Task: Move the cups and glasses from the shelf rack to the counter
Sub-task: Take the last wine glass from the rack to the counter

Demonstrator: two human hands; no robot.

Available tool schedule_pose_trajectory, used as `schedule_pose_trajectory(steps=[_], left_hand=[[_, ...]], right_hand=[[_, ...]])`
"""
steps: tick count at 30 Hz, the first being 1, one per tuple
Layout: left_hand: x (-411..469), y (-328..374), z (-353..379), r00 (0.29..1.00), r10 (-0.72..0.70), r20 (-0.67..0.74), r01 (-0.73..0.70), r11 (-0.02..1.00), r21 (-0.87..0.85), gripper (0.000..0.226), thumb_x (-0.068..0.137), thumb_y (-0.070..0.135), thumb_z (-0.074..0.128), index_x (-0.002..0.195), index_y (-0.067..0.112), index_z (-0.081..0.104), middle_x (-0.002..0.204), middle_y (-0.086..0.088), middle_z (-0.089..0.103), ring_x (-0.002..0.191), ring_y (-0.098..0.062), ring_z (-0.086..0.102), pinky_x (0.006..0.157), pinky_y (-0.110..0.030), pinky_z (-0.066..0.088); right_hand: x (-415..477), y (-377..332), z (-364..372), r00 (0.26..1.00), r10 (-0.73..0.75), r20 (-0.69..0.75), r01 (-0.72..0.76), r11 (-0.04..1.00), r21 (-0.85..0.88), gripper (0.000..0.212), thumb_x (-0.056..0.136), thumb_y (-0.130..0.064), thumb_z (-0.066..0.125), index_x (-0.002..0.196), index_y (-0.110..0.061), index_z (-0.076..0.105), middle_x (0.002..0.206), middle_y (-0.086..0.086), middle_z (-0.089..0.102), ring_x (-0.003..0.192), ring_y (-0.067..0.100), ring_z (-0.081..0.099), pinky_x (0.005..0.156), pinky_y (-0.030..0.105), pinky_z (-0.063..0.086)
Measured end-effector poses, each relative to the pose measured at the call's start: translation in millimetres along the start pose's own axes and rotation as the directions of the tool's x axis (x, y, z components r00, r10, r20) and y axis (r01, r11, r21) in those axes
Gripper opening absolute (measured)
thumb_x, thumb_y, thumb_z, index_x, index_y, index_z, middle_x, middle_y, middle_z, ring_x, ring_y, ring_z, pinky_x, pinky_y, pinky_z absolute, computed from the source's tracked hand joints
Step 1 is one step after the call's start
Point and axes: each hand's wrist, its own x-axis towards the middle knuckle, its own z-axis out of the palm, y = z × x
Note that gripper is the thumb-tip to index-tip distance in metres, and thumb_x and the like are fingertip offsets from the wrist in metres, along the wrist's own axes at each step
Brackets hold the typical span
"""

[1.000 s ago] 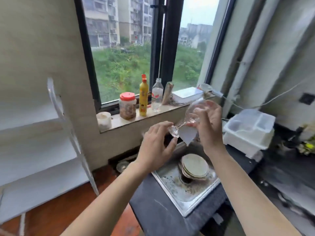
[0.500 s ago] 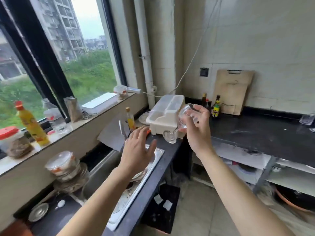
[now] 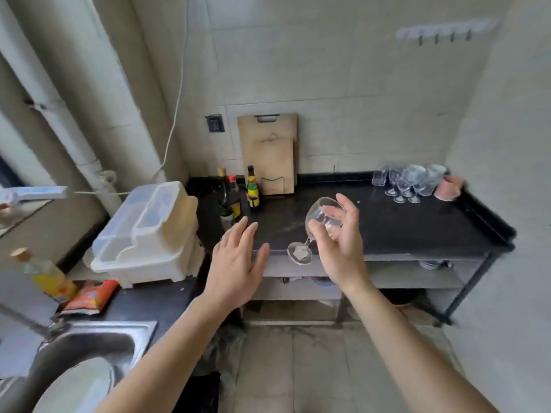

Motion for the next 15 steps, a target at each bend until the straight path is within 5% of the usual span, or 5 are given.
schedule_pose_trajectory(steps=[3,7,10,13,15], left_hand=[[66.3,17.6,38.3,0.997,0.070,0.023,-0.069,0.996,-0.053,0.062,0.101,0.055,0.031,0.153,0.021,0.031,0.163,-0.003,0.024,0.149,-0.024,0.022,0.118,-0.041,0.022],[154.2,60.4,81.9,0.966,0.246,0.081,-0.234,0.963,-0.133,0.060,0.103,0.050,0.033,0.155,0.020,0.028,0.165,-0.005,0.020,0.149,-0.027,0.020,0.118,-0.043,0.021],[204.3,100.1,108.8,0.928,0.358,0.104,-0.336,0.924,-0.180,0.060,0.103,0.047,0.034,0.155,0.017,0.028,0.165,-0.009,0.018,0.150,-0.030,0.018,0.118,-0.045,0.021],[235.9,140.1,137.4,0.891,0.436,0.123,-0.399,0.884,-0.243,0.060,0.103,0.045,0.037,0.154,0.015,0.030,0.165,-0.011,0.017,0.150,-0.031,0.018,0.117,-0.047,0.022],[254.9,165.9,160.8,0.861,0.488,0.141,-0.439,0.855,-0.275,0.060,0.103,0.045,0.038,0.154,0.015,0.029,0.165,-0.011,0.016,0.150,-0.032,0.017,0.117,-0.047,0.021]], right_hand=[[44.9,22.0,-24.9,0.996,-0.005,-0.085,-0.002,0.997,-0.079,0.074,0.077,-0.050,0.064,0.143,-0.034,0.035,0.126,-0.009,0.057,0.105,0.008,0.067,0.089,0.026,0.052],[106.6,29.9,-71.3,0.968,-0.048,-0.248,-0.008,0.975,-0.220,0.069,0.077,-0.048,0.066,0.139,-0.039,0.037,0.125,-0.015,0.058,0.102,-0.005,0.065,0.083,0.010,0.048],[133.6,33.0,-115.4,0.923,-0.075,-0.377,-0.037,0.959,-0.282,0.063,0.079,-0.043,0.068,0.136,-0.035,0.043,0.125,-0.020,0.059,0.110,-0.012,0.059,0.089,0.018,0.049],[150.5,37.4,-158.2,0.873,-0.088,-0.479,-0.084,0.941,-0.327,0.057,0.077,-0.045,0.066,0.124,-0.063,0.040,0.127,-0.022,0.058,0.111,-0.009,0.059,0.085,0.005,0.043],[163.0,49.0,-187.6,0.841,-0.079,-0.536,-0.132,0.929,-0.344,0.059,0.075,-0.047,0.066,0.127,-0.058,0.040,0.127,-0.020,0.059,0.108,-0.007,0.060,0.082,0.006,0.041]])
